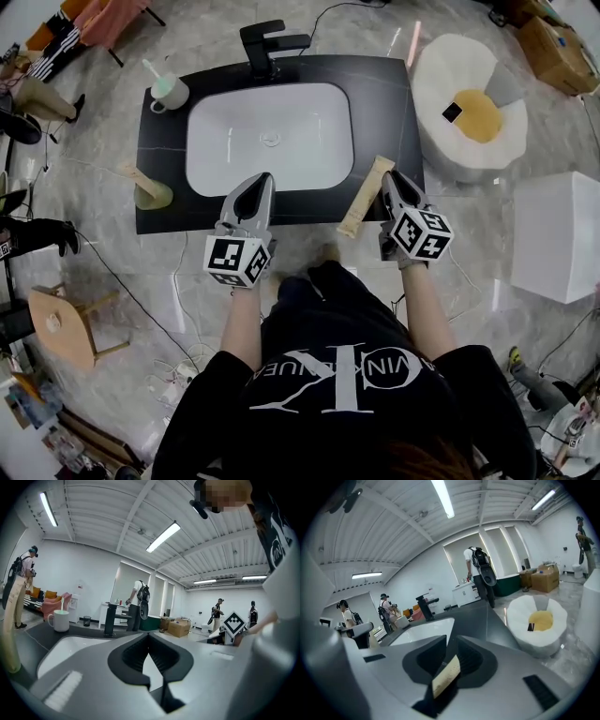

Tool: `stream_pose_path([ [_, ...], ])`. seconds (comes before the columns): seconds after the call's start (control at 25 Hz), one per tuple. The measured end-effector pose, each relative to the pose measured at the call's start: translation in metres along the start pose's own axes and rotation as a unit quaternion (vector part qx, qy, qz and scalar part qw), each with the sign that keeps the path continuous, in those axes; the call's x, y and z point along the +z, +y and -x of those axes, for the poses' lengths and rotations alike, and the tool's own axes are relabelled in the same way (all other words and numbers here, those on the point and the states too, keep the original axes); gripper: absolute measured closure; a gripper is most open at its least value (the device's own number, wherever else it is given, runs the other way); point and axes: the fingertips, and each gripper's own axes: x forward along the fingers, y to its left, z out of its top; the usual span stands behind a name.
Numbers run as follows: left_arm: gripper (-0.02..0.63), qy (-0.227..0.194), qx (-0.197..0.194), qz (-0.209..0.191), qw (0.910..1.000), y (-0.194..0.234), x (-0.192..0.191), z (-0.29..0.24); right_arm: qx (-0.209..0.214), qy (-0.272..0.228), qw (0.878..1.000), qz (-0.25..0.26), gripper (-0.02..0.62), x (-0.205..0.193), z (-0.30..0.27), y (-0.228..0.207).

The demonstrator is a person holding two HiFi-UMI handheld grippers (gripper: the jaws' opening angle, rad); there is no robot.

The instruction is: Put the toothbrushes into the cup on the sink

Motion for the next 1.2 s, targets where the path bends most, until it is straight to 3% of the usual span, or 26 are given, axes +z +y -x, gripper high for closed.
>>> stream_pose_path([
  [0.2, 0.594, 0.011, 0.013, 0.007, 0.9998, 0.002, -0.008, -0.016, -0.014, 0.044, 0.999, -0.008, 0.556, -0.009, -0.025, -0.025],
  [0.28, 0.594, 0.015, 0.019, 0.011, 0.9996, 0.002, -0.012, -0.020, -0.017, 0.061, 0.998, -0.008, 0.499, -0.014, -0.032, -0.030],
  [0.48, 0.594, 0.018, 0.026, 0.015, 0.9994, -0.001, -0.018, -0.028, -0.031, 0.099, 0.995, -0.009, 0.442, -0.028, -0.043, -0.043],
  [0.8, 0.594, 0.027, 0.040, 0.022, 0.9986, 0.002, -0.021, -0.028, -0.051, 0.155, 0.986, 0.018, 0.440, -0.039, -0.056, -0.042],
  [0.96, 0.594, 0.028, 0.049, 0.022, 0.9982, 0.006, -0.021, -0.023, -0.045, 0.168, 0.985, 0.011, 0.494, -0.040, -0.062, -0.036],
  [1.04, 0.594, 0.027, 0.053, 0.022, 0.9980, 0.006, -0.022, -0.019, -0.049, 0.167, 0.985, 0.008, 0.556, -0.041, -0.060, -0.036],
  [1.2, 0.594, 0.026, 0.062, 0.023, 0.9975, 0.008, -0.023, -0.010, -0.041, 0.148, 0.987, -0.044, 0.578, -0.039, -0.057, -0.038],
])
